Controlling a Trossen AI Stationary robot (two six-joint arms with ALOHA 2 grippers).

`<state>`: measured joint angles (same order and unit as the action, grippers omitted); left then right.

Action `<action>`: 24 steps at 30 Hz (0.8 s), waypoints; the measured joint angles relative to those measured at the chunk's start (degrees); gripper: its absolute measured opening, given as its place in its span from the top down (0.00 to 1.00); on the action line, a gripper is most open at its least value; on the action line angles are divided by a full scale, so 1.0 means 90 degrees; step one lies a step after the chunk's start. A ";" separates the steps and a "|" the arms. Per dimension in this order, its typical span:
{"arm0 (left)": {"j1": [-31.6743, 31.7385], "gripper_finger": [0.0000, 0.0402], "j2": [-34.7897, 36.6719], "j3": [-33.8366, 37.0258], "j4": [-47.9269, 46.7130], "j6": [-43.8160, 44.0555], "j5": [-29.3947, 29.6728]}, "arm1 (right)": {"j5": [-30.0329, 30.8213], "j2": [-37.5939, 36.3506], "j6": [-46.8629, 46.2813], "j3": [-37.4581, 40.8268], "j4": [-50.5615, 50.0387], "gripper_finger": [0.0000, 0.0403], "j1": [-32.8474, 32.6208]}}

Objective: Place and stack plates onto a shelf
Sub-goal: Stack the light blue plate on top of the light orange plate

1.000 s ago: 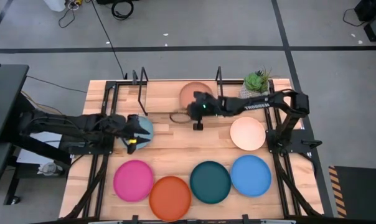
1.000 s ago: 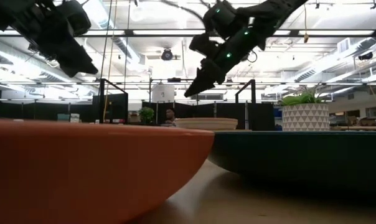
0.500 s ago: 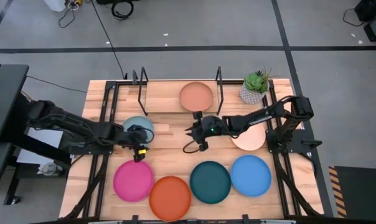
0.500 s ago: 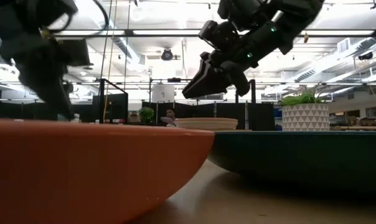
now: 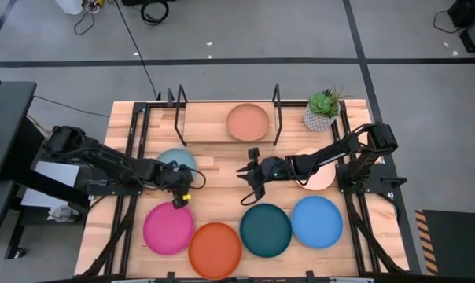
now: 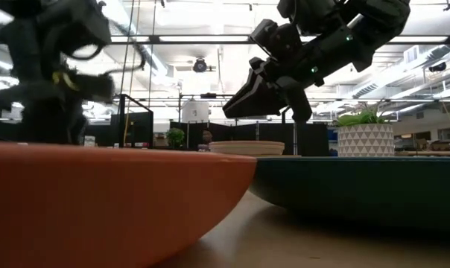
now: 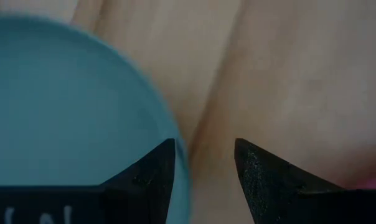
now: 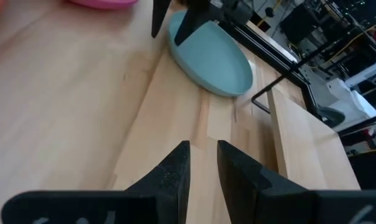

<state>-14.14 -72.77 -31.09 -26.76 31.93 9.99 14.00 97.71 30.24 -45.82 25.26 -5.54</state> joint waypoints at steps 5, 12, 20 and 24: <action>-0.0145 0.57 -0.0002 -0.0349 -0.0542 -0.0119 0.0461 | 0.0009 0.0000 -0.0057 0.0000 -0.0006 0.79 -0.0007; -0.0145 0.57 -0.0207 -0.0355 -0.0421 0.0138 0.0494 | -0.0010 0.0002 -0.0322 0.0000 -0.0189 0.79 -0.0023; -0.0152 0.58 -0.1048 -0.0376 -0.0244 0.0046 0.0594 | 0.0086 0.0002 -0.0335 0.0000 -0.0279 0.79 -0.0251; -0.0152 0.65 -0.1080 -0.0377 -0.0177 0.0048 0.0571 | 0.0201 0.0002 -0.0325 0.0000 -0.0292 0.79 -0.0308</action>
<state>-15.51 -82.49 -34.48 -28.35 32.36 15.12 15.81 97.73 27.31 -45.82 22.63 -8.32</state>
